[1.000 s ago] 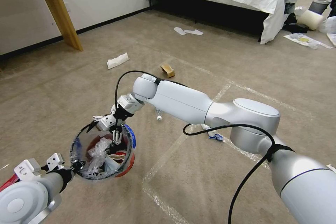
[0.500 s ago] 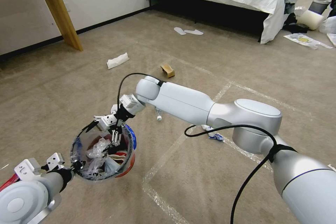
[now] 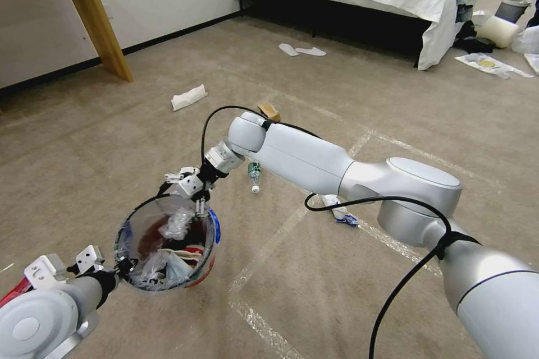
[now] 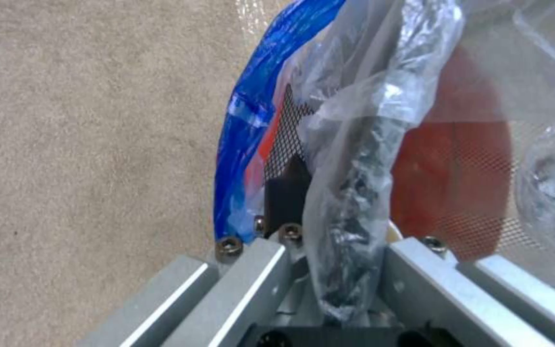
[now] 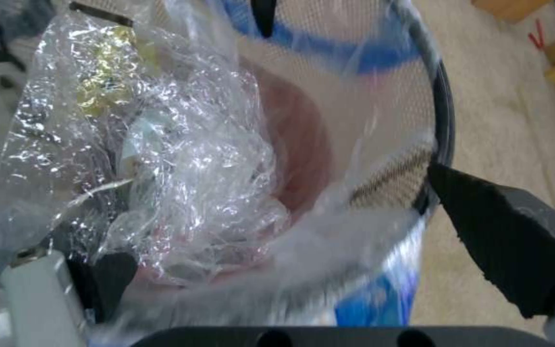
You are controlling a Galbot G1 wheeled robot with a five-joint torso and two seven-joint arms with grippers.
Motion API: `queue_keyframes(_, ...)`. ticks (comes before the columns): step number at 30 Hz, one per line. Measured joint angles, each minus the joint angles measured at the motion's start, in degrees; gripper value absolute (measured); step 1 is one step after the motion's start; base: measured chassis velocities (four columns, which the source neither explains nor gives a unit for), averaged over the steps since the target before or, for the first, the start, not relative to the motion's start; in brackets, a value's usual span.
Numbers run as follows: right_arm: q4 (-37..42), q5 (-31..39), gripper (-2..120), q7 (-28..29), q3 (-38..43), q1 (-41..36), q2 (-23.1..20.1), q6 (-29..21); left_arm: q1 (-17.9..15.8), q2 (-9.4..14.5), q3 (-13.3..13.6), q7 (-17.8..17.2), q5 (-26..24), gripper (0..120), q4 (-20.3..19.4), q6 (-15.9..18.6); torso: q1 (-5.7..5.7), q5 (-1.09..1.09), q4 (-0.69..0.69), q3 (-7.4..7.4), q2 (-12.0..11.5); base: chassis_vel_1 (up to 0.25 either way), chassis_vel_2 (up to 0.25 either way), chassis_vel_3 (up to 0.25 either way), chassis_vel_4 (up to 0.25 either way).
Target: Pick up the trash bin and place the garbage on the floor into it.
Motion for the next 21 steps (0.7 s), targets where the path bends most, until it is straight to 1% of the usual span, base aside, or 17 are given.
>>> queue_keyframes(4,-0.4,0.6,100,-0.2,0.1,0.1,-0.9,-0.3,0.0,-0.1,0.0,0.0,0.0,0,0.0,0.0,0.00,0.00,0.00,0.00,0.0,0.000,0.000,0.000,0.000)
queue_keyframes(6,-0.5,2.8,100,-0.5,0.0,0.3,-1.8,-1.1,-0.1,-0.1,0.0,0.0,0.1,0,0.1,0.0,0.00,0.00,-0.01,0.00,0.0,0.000,0.000,0.000,0.000)
queue_keyframes(15,-0.1,4.2,100,-0.6,0.3,0.9,-2.7,-1.4,-0.5,-0.1,0.4,0.0,0.2,0,0.5,0.0,0.00,0.00,0.00,0.00,0.0,0.000,0.000,0.000,0.000)
queue_keyframes(17,0.2,6.7,100,0.1,0.0,0.9,-2.6,-1.5,-0.6,-0.2,0.6,0.0,0.2,0,0.8,0.0,0.00,0.00,-0.01,0.00,0.0,0.000,0.000,0.000,0.000)
queue_keyframes(18,0.2,6.7,100,0.1,0.0,0.9,-2.6,-1.5,-0.6,-0.2,0.6,0.0,0.2,0,0.8,0.0,0.00,0.00,-0.01,0.00,0.0,0.000,0.000,0.000,0.000)
queue_keyframes(19,0.6,8.8,100,0.6,-0.6,0.9,-2.5,-1.8,-0.6,-0.2,0.6,0.0,0.2,0,0.8,0.0,0.00,0.00,0.00,0.00,0.0,0.000,0.000,0.000,0.000)
queue_keyframes(20,0.6,8.8,100,0.6,-0.6,0.9,-2.5,-1.8,-0.6,-0.2,0.6,0.0,0.2,0,0.8,0.0,0.00,0.00,0.00,0.00,0.0,0.000,0.000,0.000,0.000)
queue_keyframes(21,1.1,11.2,100,1.2,-1.3,1.0,-2.2,-2.0,-0.7,-0.2,0.6,0.0,0.3,0,1.0,-0.1,0.00,0.00,0.01,0.00,0.0,0.000,0.000,0.000,0.000)
